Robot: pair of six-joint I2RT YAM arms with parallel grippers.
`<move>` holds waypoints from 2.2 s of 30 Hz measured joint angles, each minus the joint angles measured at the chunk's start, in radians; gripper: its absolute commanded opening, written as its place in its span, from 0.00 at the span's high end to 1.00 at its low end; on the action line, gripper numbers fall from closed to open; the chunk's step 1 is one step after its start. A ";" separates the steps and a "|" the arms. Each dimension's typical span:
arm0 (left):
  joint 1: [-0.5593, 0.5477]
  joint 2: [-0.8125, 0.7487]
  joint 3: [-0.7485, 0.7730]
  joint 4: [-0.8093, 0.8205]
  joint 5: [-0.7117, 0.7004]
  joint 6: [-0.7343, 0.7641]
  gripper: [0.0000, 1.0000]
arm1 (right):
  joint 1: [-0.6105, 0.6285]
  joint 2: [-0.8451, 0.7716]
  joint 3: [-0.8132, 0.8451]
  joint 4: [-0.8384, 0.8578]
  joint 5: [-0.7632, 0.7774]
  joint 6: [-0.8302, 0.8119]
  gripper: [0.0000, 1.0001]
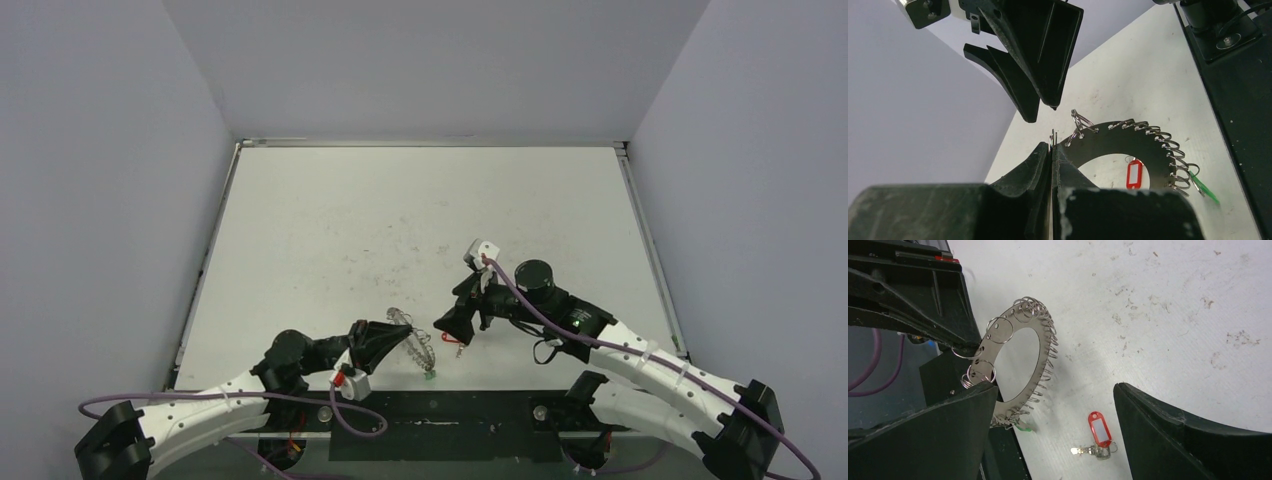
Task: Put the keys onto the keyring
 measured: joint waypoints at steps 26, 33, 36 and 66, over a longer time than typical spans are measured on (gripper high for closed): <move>-0.006 -0.094 0.000 0.031 -0.290 -0.452 1.00 | -0.006 -0.077 -0.096 0.025 0.308 0.083 0.34; -0.006 -0.122 0.000 0.031 -0.332 -0.506 1.00 | -0.034 0.037 -0.114 -0.118 0.397 0.259 0.38; -0.006 -0.122 0.000 0.031 -0.338 -0.511 1.00 | -0.034 0.068 -0.146 -0.129 0.384 0.309 0.42; -0.006 -0.117 0.000 0.025 -0.344 -0.533 1.00 | -0.126 0.402 -0.192 0.134 0.084 0.326 0.74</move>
